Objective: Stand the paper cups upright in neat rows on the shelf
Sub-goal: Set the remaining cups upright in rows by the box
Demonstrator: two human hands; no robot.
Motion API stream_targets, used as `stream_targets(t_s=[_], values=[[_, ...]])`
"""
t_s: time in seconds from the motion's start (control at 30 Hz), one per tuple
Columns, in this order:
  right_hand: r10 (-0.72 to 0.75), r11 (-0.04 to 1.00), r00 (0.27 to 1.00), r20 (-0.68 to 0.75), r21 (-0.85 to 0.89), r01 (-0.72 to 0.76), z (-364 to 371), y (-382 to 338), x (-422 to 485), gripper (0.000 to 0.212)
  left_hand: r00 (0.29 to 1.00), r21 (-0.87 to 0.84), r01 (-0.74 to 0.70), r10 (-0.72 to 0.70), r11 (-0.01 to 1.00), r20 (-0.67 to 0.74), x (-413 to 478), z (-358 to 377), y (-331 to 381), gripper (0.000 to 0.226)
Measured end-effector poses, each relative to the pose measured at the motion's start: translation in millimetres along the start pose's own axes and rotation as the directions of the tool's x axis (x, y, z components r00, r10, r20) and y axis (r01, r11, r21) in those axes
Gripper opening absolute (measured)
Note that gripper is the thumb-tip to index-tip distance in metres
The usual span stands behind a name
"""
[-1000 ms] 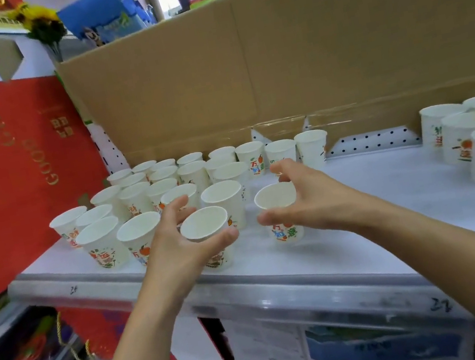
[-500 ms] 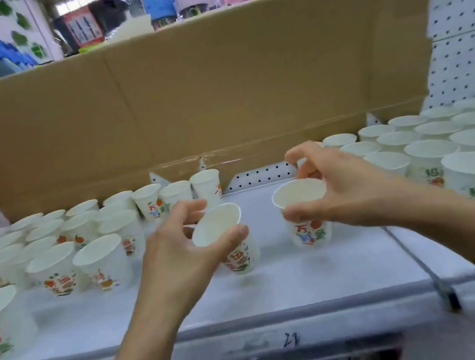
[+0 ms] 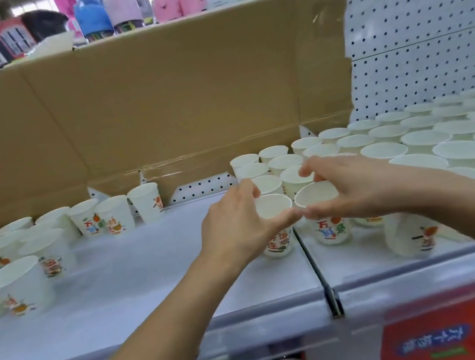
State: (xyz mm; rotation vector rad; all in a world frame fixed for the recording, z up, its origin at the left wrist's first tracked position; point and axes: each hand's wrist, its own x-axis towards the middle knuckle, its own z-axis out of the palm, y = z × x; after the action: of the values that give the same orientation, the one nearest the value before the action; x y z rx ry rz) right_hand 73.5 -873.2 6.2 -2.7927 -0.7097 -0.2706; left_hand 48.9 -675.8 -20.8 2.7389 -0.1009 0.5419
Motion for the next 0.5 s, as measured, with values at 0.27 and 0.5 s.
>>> stream_targets(t_s=[0.27, 0.5], values=[[0.009, 0.997, 0.999, 0.032, 0.073, -0.011, -4.7, 14.2, 3.2, 0.078, 0.993, -0.350, 0.089, -0.058, 0.933, 0.098, 0.2, -2.1, -7.8, 0.088], [0.007, 0.996, 1.000, -0.011, 0.089, -0.006, 0.0, 15.9, 8.2, 0.074, 0.991, -0.354, 0.128, -0.110, 0.926, 0.072, 3.8, 5.8, -0.6, 0.083]])
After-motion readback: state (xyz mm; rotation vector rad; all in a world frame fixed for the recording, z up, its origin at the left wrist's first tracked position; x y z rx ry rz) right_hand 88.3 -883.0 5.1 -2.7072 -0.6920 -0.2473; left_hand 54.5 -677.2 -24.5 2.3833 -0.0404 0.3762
